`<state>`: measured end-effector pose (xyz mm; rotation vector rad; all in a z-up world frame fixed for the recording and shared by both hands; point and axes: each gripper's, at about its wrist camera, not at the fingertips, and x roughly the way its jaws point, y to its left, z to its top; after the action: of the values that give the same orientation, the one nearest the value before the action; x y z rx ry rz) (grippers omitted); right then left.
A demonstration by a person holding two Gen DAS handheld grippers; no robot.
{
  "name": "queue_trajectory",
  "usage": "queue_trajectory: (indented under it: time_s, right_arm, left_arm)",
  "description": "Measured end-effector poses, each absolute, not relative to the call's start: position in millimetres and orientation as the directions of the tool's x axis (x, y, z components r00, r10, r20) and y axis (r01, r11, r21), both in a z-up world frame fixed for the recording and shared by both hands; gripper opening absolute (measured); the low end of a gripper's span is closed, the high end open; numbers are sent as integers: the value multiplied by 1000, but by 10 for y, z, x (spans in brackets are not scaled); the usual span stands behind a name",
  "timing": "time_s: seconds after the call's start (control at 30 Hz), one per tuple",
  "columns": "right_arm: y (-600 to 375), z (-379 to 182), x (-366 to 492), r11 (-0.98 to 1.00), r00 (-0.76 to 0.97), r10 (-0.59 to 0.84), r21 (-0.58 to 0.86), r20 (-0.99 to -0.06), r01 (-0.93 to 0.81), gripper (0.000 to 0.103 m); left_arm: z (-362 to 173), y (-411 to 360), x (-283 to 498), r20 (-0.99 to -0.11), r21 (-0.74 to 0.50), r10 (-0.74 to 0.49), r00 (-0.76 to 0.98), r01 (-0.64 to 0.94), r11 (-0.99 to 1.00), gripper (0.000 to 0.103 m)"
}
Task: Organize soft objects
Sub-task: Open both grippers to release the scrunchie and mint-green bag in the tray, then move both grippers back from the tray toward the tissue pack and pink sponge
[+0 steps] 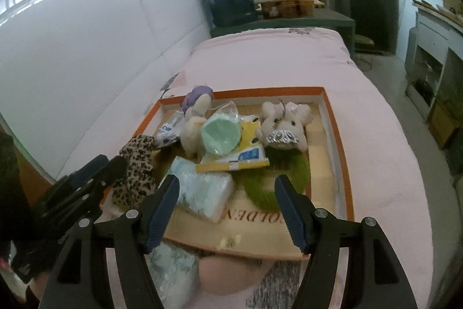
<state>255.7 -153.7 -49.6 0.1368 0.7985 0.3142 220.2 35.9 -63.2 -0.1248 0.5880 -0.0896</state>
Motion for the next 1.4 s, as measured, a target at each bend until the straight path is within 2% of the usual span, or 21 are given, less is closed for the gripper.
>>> queue_trajectory:
  time_s: [0.17, 1.4]
  right_arm:
    - [-1646, -450, 2348, 945, 664, 327, 256, -673, -206, 70]
    - [-1798, -283, 1462, 935, 681, 347, 291, -644, -201, 70]
  left_arm:
    - [-620, 265, 2176, -558, -157, -150, 816, 74, 985, 53]
    - [-316, -15, 1358, -561, -75, -128, 818, 103, 992, 53]
